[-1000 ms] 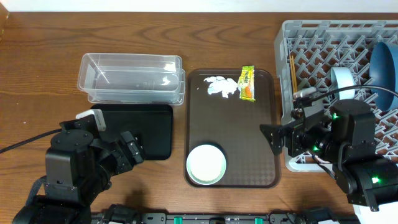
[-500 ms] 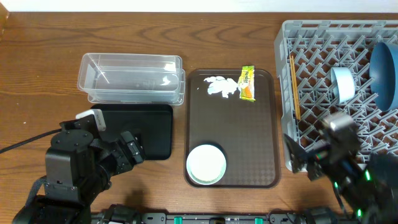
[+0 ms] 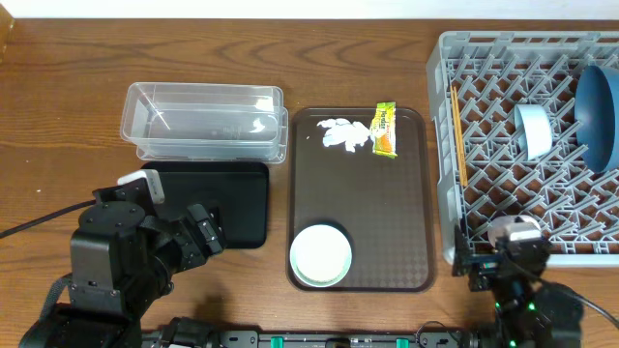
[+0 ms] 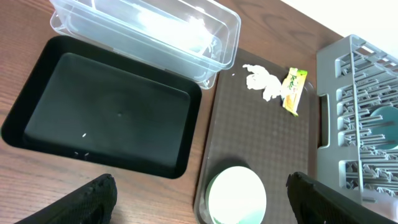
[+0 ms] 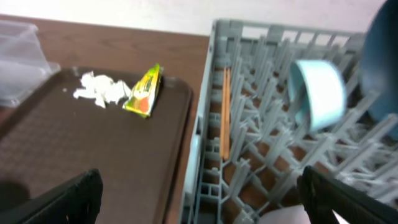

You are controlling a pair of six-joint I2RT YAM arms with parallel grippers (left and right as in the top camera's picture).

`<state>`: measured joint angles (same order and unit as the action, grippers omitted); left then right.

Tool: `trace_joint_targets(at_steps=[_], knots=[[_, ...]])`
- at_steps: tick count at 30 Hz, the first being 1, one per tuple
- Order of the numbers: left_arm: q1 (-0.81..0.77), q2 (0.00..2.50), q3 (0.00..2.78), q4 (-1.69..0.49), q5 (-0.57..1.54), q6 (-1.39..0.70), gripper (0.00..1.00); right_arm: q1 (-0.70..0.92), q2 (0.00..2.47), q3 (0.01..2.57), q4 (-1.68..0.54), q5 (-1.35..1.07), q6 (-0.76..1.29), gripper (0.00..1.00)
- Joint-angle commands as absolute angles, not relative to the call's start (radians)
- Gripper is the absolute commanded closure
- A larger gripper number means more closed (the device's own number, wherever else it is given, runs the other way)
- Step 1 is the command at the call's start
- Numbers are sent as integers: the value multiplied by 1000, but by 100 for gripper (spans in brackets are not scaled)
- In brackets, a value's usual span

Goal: Sort waste into correct bins and load items into the dishwasher rack

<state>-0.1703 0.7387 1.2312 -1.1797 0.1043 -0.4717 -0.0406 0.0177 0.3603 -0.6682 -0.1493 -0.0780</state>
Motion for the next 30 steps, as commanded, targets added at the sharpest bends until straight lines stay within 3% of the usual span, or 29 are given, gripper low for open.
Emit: trace_joint_targets(at_steps=[1, 8, 15, 19, 30], knots=[[-167, 737, 1242, -1182, 93, -473, 10, -52, 5, 266, -593, -197, -91, 1], [-167, 737, 1242, -1182, 93, -473, 11, -52, 6, 110, -368, -217, -91, 1], [-167, 737, 1242, -1182, 93, -473, 11, -53, 6, 93, -299, -217, -91, 1], [-167, 737, 1242, -1182, 93, -473, 10, -53, 6, 12, -63, -217, -91, 1], [-167, 737, 1242, -1182, 93, -473, 11, -52, 6, 6, -55, -213, -91, 1]])
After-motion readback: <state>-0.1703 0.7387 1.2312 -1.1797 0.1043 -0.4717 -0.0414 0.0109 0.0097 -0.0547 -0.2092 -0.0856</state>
